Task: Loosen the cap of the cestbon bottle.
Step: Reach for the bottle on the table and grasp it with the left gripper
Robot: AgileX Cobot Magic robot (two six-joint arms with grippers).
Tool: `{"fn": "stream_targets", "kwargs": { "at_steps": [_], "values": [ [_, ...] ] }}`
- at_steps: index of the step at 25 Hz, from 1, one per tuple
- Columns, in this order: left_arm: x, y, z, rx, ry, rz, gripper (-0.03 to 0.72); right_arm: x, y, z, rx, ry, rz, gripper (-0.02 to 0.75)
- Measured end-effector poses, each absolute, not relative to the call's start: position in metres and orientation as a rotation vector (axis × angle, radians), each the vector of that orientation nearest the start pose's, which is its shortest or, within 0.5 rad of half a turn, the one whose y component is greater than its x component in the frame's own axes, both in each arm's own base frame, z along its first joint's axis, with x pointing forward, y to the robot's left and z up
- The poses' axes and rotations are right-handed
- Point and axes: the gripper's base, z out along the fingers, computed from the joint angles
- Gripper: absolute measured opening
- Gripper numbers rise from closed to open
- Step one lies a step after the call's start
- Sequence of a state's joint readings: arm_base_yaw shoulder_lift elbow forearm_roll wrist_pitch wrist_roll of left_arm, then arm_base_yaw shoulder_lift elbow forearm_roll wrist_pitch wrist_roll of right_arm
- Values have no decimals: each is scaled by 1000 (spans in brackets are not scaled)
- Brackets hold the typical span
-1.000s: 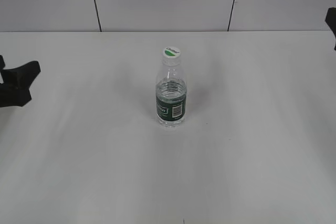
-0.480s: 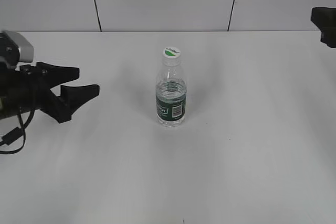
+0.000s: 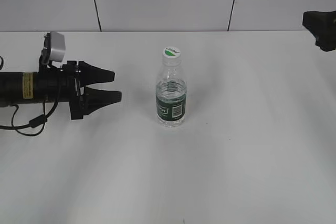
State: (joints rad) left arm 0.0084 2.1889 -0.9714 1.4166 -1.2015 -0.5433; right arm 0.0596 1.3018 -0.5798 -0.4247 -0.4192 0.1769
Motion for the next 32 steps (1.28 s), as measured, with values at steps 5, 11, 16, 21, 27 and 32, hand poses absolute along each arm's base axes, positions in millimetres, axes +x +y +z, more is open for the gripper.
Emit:
{"fn": "stream_targets", "kwargs": {
  "at_steps": [5,11,16,21,27,32],
  "values": [
    [367,-96,93,1193,1573,-960,496,263,32,254,-362,1766,57,569],
    [364,-137,98,1313,1496,-1018,498,263,32,256,-360,1748,65,569],
    [360,-158,101,1342,1487,-1074,537,263,32,256,-359,1746,66,569],
    [360,-169,103,1335,1482,-1098,557,263,33,256,-359,1743,68,569],
    [357,-185,103,1327,1514,-1106,558,263,33,257,-359,1737,71,569],
    [357,-196,94,1344,1563,-1061,558,265,34,260,-371,1725,75,569]
  ]
}}
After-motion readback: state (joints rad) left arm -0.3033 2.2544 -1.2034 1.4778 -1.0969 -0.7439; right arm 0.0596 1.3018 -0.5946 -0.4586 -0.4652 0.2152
